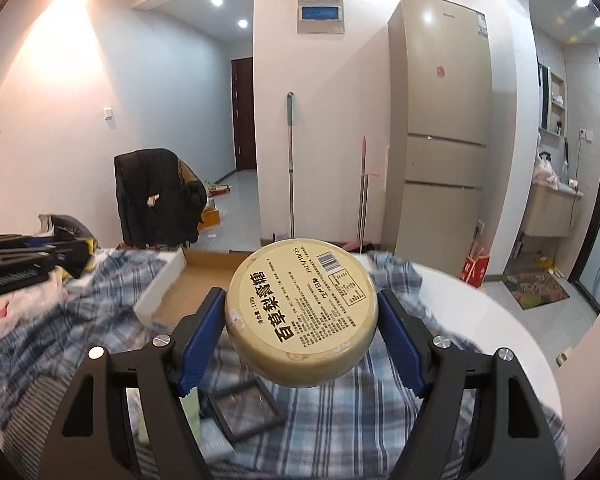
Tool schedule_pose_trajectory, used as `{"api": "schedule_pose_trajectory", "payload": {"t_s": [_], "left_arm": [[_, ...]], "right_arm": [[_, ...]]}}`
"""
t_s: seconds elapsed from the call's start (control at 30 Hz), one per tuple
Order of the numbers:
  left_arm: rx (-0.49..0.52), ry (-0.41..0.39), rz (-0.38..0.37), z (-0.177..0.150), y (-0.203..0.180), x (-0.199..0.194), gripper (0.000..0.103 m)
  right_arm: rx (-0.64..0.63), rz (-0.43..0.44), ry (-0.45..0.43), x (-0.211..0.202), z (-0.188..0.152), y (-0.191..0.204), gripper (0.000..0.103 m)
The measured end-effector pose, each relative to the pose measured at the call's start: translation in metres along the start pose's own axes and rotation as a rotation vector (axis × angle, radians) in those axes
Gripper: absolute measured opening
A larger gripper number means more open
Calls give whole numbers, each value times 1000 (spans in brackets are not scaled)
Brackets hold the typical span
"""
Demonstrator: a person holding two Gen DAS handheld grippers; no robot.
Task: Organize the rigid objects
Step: 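Grasp the black square cup with the left gripper while the right gripper lifts the tin, then lower the black cup and cream tin into the box and open both grippers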
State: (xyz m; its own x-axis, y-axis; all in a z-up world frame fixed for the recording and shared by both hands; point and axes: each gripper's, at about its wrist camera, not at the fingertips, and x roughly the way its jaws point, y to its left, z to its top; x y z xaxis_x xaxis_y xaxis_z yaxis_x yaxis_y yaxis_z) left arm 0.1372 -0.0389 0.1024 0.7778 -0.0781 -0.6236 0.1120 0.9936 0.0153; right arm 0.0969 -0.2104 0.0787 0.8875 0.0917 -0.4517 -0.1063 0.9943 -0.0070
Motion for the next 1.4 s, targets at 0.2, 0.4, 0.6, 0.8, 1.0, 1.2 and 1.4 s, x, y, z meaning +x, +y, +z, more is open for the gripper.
{"api": "schedule_pose_trajectory", "payload": {"t_s": [0.2, 0.4, 0.6, 0.8, 1.0, 1.2, 1.4], "left_arm": [[43, 33, 80, 22, 2, 42, 32], [41, 159, 20, 19, 6, 99, 32], [26, 307, -1, -8, 20, 159, 32], [20, 390, -4, -30, 25, 193, 32], [13, 438, 3, -40, 27, 210, 32], [37, 444, 12, -39, 22, 205, 61], [50, 331, 23, -28, 18, 185, 79]], "right_arm": [[118, 52, 68, 51, 43, 15, 74], [170, 34, 133, 110, 42, 17, 74], [185, 64, 218, 160, 4, 15, 74], [45, 117, 253, 188, -17, 31, 74], [32, 144, 303, 204, -29, 32, 74], [37, 130, 346, 215, -37, 29, 74], [36, 139, 366, 217, -40, 30, 74]]}}
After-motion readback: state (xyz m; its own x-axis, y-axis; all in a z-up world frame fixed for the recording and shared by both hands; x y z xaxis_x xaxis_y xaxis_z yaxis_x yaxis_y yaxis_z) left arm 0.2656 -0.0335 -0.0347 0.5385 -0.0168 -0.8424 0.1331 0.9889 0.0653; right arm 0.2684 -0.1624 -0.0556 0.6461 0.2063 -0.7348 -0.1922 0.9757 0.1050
